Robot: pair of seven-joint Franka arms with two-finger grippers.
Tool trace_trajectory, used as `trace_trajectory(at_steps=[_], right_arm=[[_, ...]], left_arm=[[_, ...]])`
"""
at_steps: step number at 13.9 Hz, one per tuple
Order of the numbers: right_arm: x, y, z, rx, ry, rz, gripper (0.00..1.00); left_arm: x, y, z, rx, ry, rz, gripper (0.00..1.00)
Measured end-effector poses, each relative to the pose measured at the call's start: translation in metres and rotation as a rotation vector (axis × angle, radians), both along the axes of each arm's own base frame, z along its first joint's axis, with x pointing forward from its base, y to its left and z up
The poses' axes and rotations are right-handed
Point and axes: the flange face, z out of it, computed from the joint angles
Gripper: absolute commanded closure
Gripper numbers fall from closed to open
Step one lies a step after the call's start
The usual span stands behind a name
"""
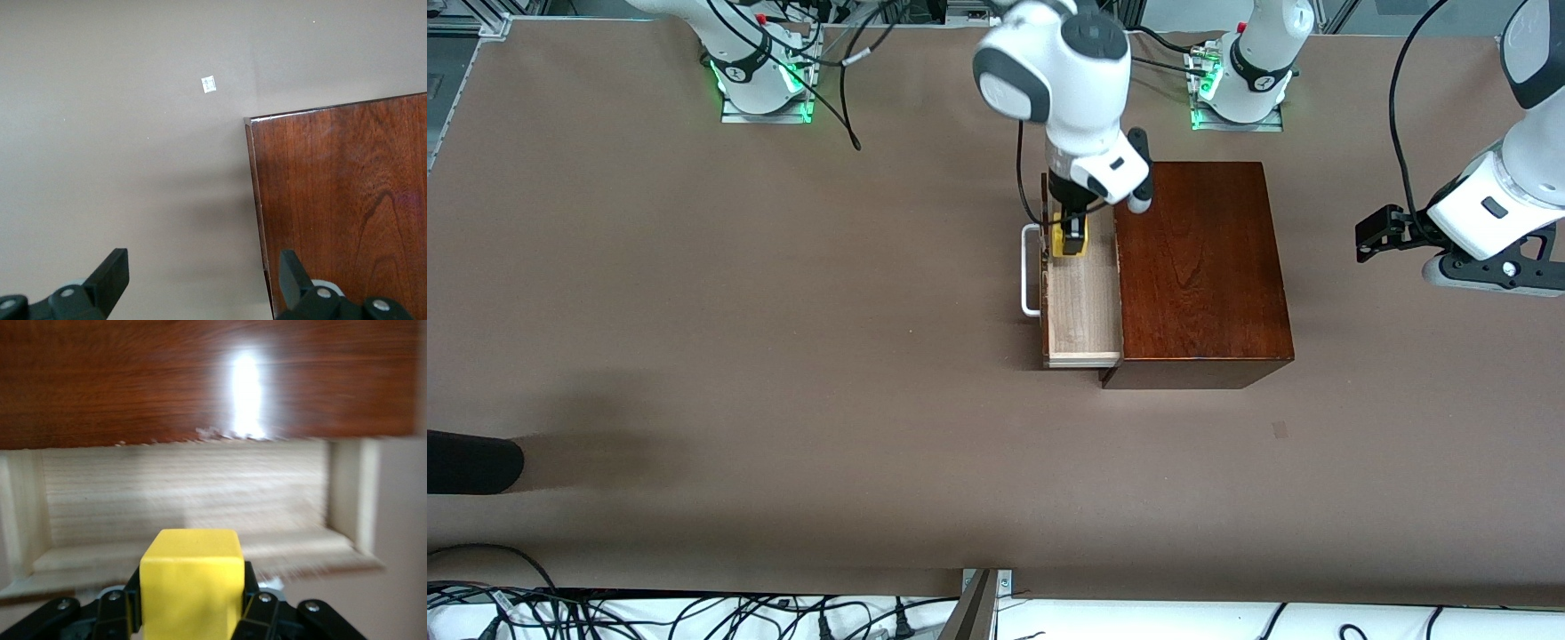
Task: Open drawer, take yellow block, close drawer
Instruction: 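Lift the cube out with the right gripper while the left gripper reaches the drawer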
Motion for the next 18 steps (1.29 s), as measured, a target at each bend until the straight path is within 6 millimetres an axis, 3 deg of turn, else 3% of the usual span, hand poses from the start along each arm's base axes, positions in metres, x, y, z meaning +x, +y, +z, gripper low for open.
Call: trace_trajectory(at_steps=[3,6,8,10,12,14,18], right_arm=[[0.02,-0.039,0.067,0.011,-0.056,-0.128,1.0],[0.05,-0.086,0.109,0.029,-0.076,-0.227,1.0],[0.087,-0.136,0.13,0.112,-0.004,-0.336,1.0],[0.136,-0.214,0.144,0.191,0.071,-0.472,1.0],[0.172,-0.3,0.151,0.222,0.105,-0.601,1.0],[0.183,-0.367,0.146,0.214,0.142,-0.731,1.0],[0.172,-0.45,0.095,0.122,0.241,-0.959,1.0]], left_arm=[[0.0,-0.001,0.0,0.0,0.0,-0.002,0.0],[0.0,-0.006,0.0,-0.002,0.001,-0.01,0.0],[-0.001,-0.013,0.0,-0.018,0.002,-0.017,0.0],[-0.002,-0.029,0.0,-0.031,0.003,-0.062,0.0],[-0.005,-0.06,0.003,-0.043,0.004,-0.184,0.0],[-0.012,-0.096,0.006,-0.053,0.006,-0.304,0.0],[-0.034,-0.172,0.004,-0.129,0.032,-0.488,0.0]])
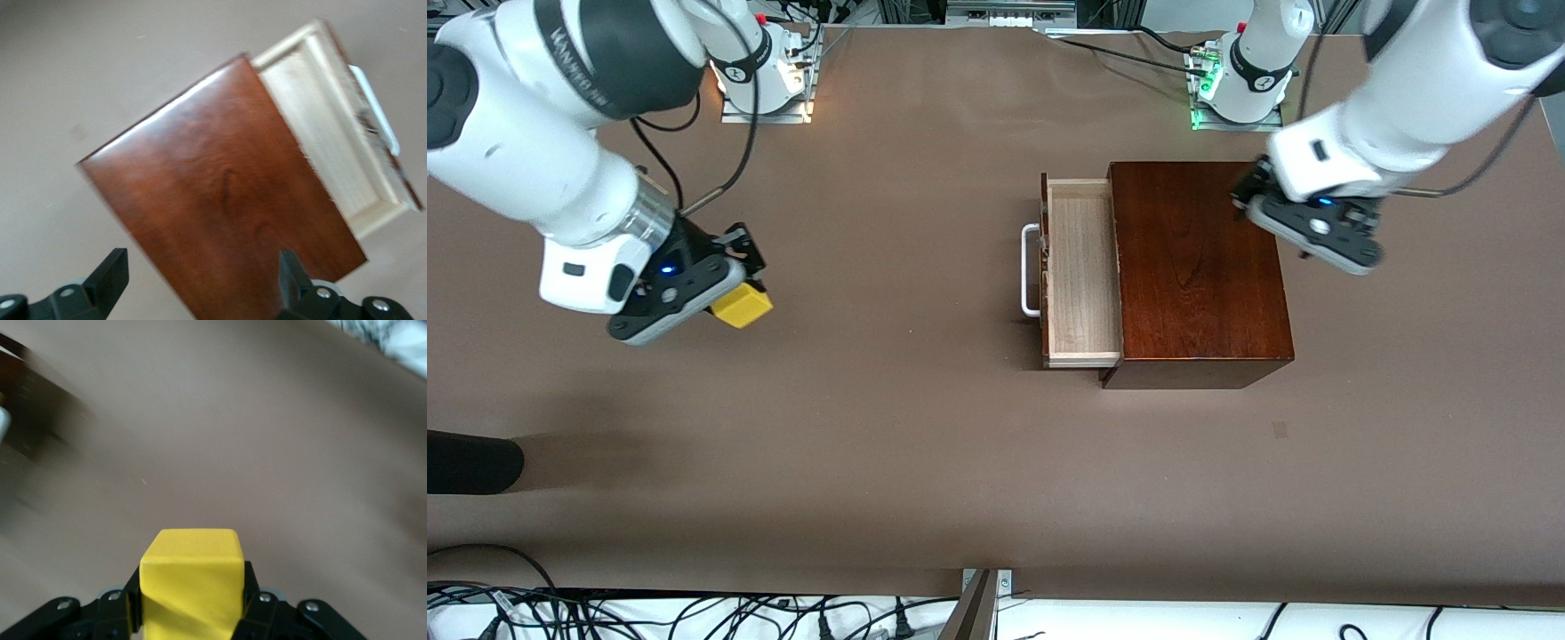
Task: Open drawer, take yellow block, close drawer
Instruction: 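Lift the cube out with the right gripper while the left gripper reaches the drawer, then push the drawer shut with the left gripper while the right gripper sets the cube down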
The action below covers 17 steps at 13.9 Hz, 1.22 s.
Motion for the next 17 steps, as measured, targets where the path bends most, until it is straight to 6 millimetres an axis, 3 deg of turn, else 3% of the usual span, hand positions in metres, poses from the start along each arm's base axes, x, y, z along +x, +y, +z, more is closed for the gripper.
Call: trace_trajectory(at_steps=[4,8,13,17], right_arm=[[-0.011,-0.042,-0.07,-0.096,0.035,-0.125,1.0],[-0.025,-0.073,-0.143,-0.112,0.054,-0.201,1.0],[-0.028,-0.097,-0.214,-0.123,0.074,-0.25,1.0],[-0.049,-0.101,-0.265,-0.126,0.067,-0.335,1.0]], left_arm=[[-0.036,-0.103,-0.029,-0.024,0.065,-0.244,0.0],[-0.056,-0.178,-0.059,-0.058,0.115,-0.378,0.0],[-0.035,-0.231,-0.104,-0.147,0.105,-0.469,0.0],[-0.056,-0.292,-0.152,-0.113,0.005,-0.693,0.0]])
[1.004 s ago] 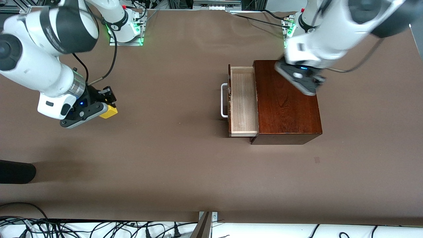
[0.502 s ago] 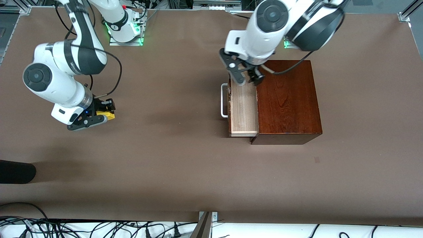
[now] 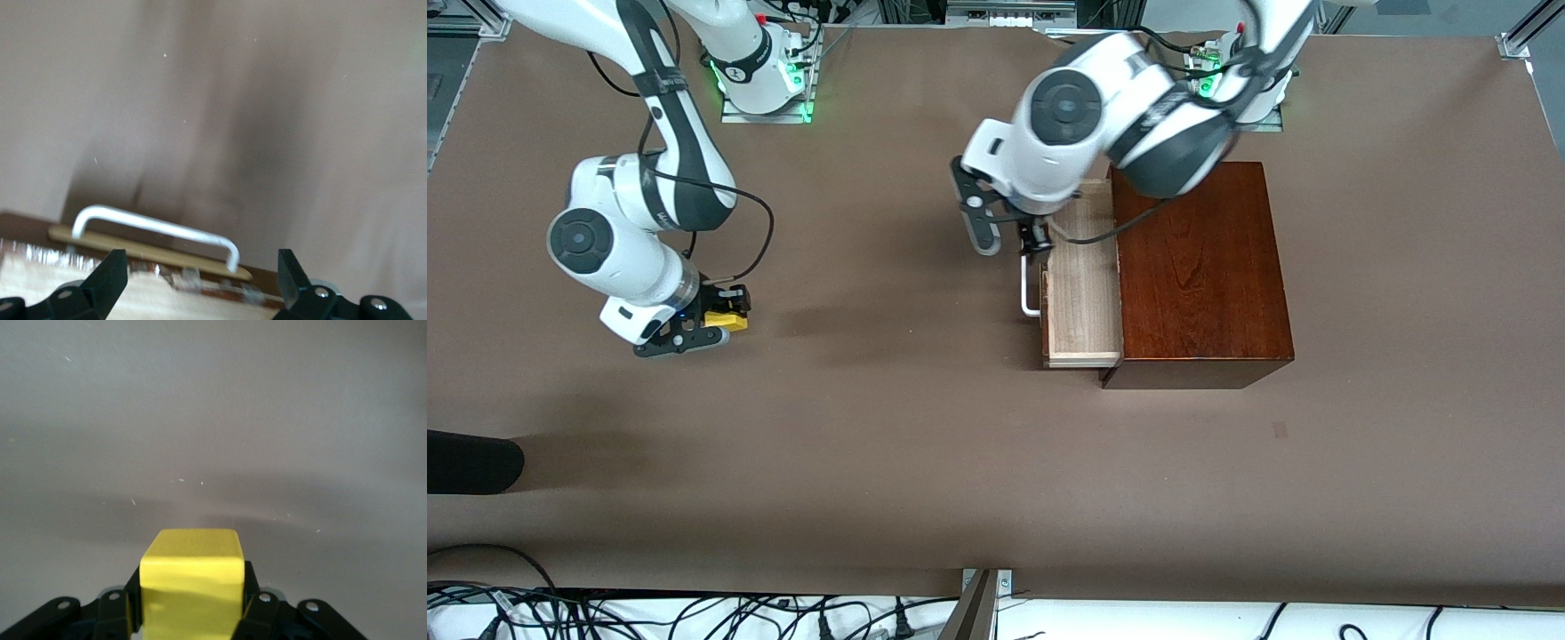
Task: Open drawer, take yellow block, close drawer
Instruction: 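Push the drawer shut with the left gripper while the right gripper sets the cube down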
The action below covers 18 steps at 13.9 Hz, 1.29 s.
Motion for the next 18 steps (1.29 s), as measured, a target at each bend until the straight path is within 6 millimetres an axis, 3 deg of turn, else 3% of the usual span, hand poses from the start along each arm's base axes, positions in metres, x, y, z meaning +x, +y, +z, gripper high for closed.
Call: trace_trajectory(at_steps=[2,5,9,12,13,14,15,18], right_arm=[[-0.01,-0.002,-0.019,-0.006,0.01,-0.041,1.0],[-0.018,-0.003,-0.043,-0.009,-0.005,-0.084,1.0],[-0.032,-0.006,-0.074,-0.007,-0.033,-0.09,1.0],[-0.037,-0.007,-0.085,-0.007,-0.042,-0.091,1.0],[-0.037,-0.007,-0.085,-0.007,-0.042,-0.091,0.91],[-0.037,-0.007,-0.085,-0.007,-0.042,-0.091,0.24],[-0.037,-0.007,-0.085,-0.007,-0.042,-0.09,0.0],[-0.032,-0.012,-0.078,-0.001,-0.064,-0.033,0.0]], left_arm=[[-0.018,-0.027,-0.025,0.052,-0.064,-0.106,0.0],[-0.038,-0.049,-0.059,0.125,-0.107,-0.264,0.0],[-0.037,-0.05,-0.105,0.22,-0.138,-0.391,0.0],[-0.035,-0.048,-0.117,0.236,-0.134,-0.455,0.0],[-0.033,-0.047,-0.119,0.24,-0.129,-0.472,0.0],[-0.03,-0.043,-0.122,0.247,-0.125,-0.479,0.0],[-0.026,-0.039,-0.125,0.257,-0.121,-0.482,0.0],[-0.021,-0.034,-0.127,0.265,-0.119,-0.478,0.0]])
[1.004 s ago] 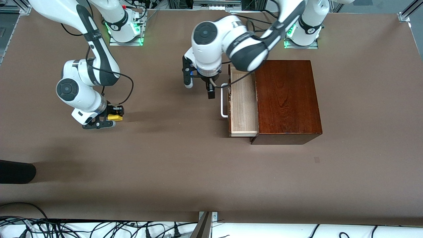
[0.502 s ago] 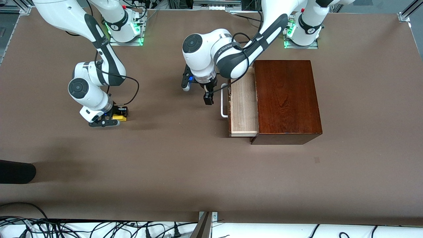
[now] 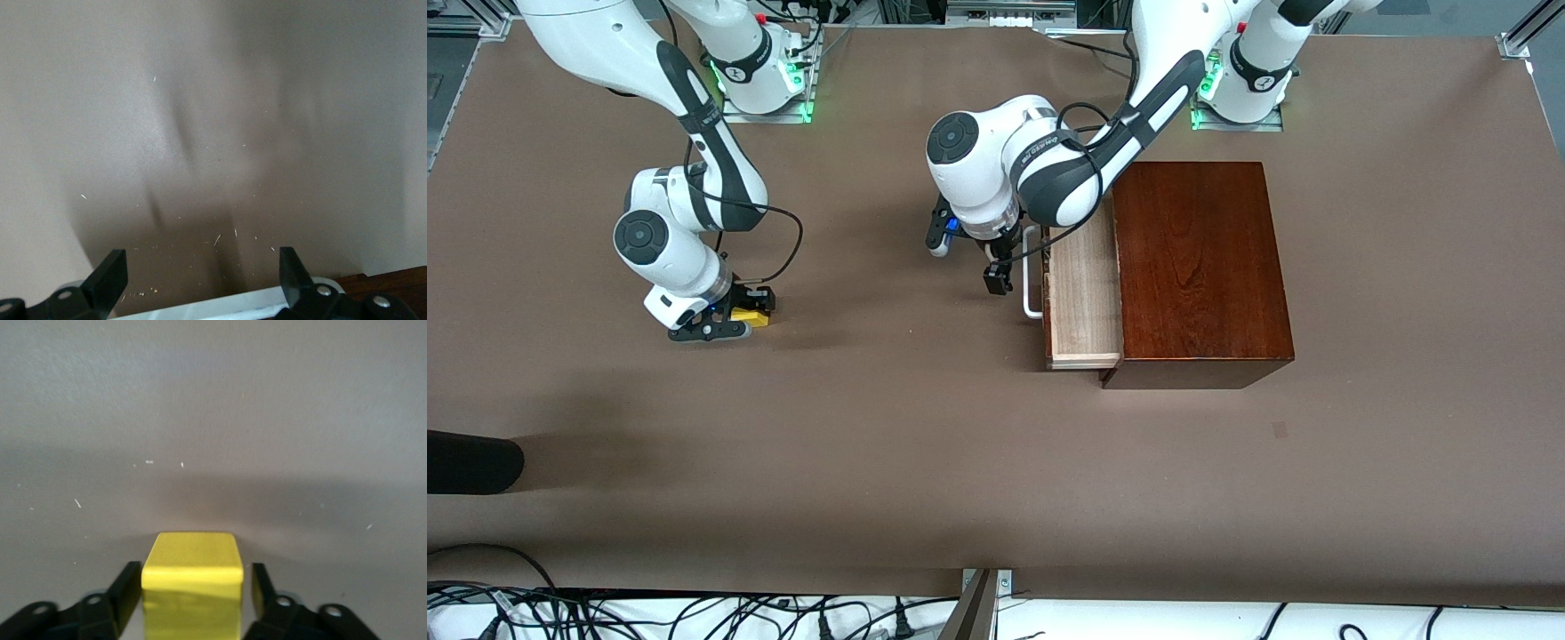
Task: Open drawer, take yellow block, close drawer
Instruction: 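Push the drawer shut with the left gripper while the right gripper sets the cube down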
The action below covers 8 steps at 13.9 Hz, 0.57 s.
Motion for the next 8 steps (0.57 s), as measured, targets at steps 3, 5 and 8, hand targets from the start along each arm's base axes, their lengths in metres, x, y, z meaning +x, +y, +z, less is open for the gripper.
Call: trace_trajectory(at_steps=[3,5,8], right_arm=[[0.02,-0.022,0.047,0.011,-0.07,0.044,0.0],[0.031,-0.022,0.098,0.017,-0.074,0.051,0.0],[0.043,-0.008,0.194,0.027,-0.033,0.061,0.0]], left_arm=[[0.005,0.015,-0.002,0.084,0.016,0.011,0.0],[0.014,0.033,-0.003,0.142,0.028,0.028,0.0],[0.028,0.055,0.0,0.187,0.045,0.058,0.0]])
